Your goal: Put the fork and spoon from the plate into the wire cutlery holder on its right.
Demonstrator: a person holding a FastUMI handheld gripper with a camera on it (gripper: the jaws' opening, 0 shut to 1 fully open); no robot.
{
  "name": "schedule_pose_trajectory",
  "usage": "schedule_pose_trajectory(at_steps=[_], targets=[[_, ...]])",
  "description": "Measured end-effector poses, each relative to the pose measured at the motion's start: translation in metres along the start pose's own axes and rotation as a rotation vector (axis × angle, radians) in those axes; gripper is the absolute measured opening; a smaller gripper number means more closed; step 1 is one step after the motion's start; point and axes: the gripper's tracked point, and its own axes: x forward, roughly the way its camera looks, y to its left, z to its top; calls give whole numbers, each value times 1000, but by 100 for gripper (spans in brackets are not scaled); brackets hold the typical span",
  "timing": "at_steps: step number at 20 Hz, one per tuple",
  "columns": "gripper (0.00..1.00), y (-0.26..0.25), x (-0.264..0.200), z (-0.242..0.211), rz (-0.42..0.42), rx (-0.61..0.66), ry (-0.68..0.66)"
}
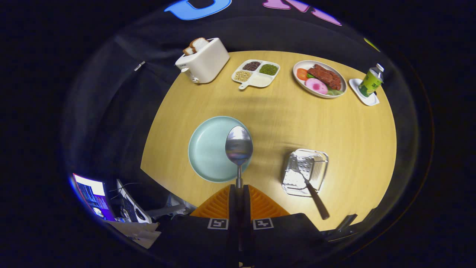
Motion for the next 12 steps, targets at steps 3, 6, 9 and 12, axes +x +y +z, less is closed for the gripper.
schedule_pose_trajectory(at_steps=[3, 6, 9, 12], targets=[[9, -41, -17, -11, -57, -9, 66], [9, -68, -23, -22, -78, -10, 145], [9, -91, -18, -31, -98, -51, 249], [9, -94, -7, -34, -84, -61, 346]])
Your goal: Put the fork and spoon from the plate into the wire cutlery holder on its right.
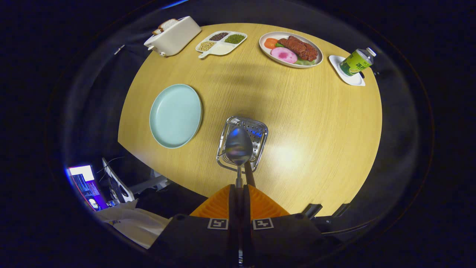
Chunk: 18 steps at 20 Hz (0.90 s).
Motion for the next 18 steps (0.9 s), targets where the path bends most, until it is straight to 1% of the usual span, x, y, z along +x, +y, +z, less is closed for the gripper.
schedule_pose_trajectory(at_steps=[4, 9, 10, 11, 12, 13, 14, 15, 16, 17, 18], targets=[[9, -5, 11, 1, 2, -11, 78], [10, -5, 17, 18, 0, -4, 59], [10, -4, 18, 20, 10, -1, 51], [15, -4, 18, 23, 17, -1, 41], [17, -3, 18, 27, 25, 4, 24], [25, -3, 14, 26, 33, 4, 15], [38, -2, 11, 28, 42, 2, -3], [48, -3, 6, 29, 48, 0, -29], [51, -3, 2, 31, 50, -5, -56], [68, -2, -3, 32, 53, -9, -87], [80, -1, -11, 34, 61, -8, -125]])
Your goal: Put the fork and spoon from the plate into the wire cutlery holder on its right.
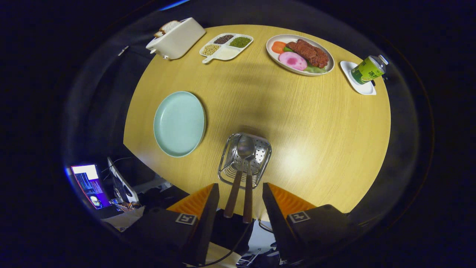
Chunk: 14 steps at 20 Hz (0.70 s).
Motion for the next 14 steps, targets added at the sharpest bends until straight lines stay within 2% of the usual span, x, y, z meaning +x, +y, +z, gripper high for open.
schedule_pose_trajectory(at_steps=[1, 2, 5, 10, 14], targets=[[93, 1, -10, 4, 5, 4, -43], [100, 2, -19, 8, 13, 9, -93], [99, 7, -58, 24, 20, 19, -266], [99, 10, -144, 57, 35, 118, -613], [99, 10, -207, 70, 50, 167, -822]])
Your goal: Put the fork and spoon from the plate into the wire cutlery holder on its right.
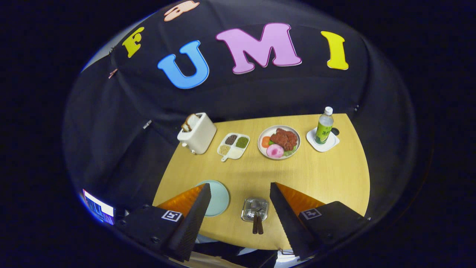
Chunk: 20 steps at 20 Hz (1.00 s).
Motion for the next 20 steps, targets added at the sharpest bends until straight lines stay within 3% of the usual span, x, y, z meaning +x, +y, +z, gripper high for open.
schedule_pose_trajectory(at_steps=[4, 12, 15, 20], targets=[[99, 7, -39, 62, -9, 41, -258], [98, 11, -119, 130, -175, -163, -708], [98, 31, -140, 134, -270, -313, -850], [98, 78, -123, 95, -317, -430, -870]])
